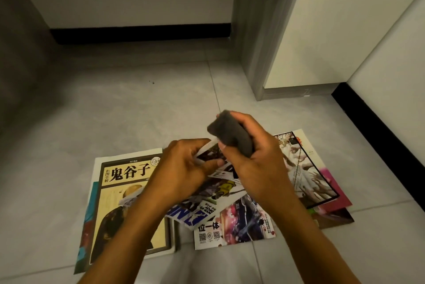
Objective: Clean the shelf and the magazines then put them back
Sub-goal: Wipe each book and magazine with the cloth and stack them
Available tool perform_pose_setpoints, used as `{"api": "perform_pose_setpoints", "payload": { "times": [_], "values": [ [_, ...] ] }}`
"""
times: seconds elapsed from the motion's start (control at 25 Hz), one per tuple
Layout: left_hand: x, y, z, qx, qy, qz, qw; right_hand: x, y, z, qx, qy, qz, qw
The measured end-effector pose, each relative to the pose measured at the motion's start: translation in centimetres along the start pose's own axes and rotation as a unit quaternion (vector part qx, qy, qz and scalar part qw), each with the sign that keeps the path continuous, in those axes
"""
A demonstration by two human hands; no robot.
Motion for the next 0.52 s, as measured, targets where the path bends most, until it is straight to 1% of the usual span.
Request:
{"api": "perform_pose_setpoints", "payload": {
  "times": [0.08, 0.16, 0.24, 0.28, 0.32, 0.44, 0.52],
  "values": [
    [0.1, 0.3, 0.1, 0.010, -0.005, -0.025, 1.000, 0.2, -0.3, -0.5, 0.045, 0.003, -0.040, 0.998],
    [0.6, 1.3, 0.6, 0.035, 0.021, -0.056, 0.998, 0.1, 0.6, -2.0, 0.126, 0.016, -0.045, 0.991],
    [1.0, 2.0, 0.8, 0.069, 0.042, -0.088, 0.993, 0.1, 1.9, -3.5, 0.163, -0.022, -0.068, 0.984],
    [1.0, 2.1, 0.7, 0.074, 0.043, -0.093, 0.992, 0.2, 2.1, -3.9, 0.174, -0.034, -0.078, 0.981],
    [1.0, 2.0, 0.7, 0.071, 0.040, -0.087, 0.993, 0.3, 1.8, -3.9, 0.182, -0.025, -0.078, 0.980],
    [1.0, 1.4, 0.0, 0.053, 0.014, -0.064, 0.996, 0.8, -0.5, -1.9, 0.213, 0.087, -0.074, 0.970],
    [1.0, 1.7, 0.0, 0.071, 0.001, -0.074, 0.995, 0.9, -0.9, -2.3, 0.208, 0.113, -0.092, 0.967]
  ]
}}
Point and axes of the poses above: each hand's wrist, its own x-axis away from the middle knuckle, its own y-axis out of the back of the hand, z = x × y, the point moved 1 cm from there along -x, towards the middle knuckle, and after that the axes turned 15 degrees about -z, right-handed, at the moved point
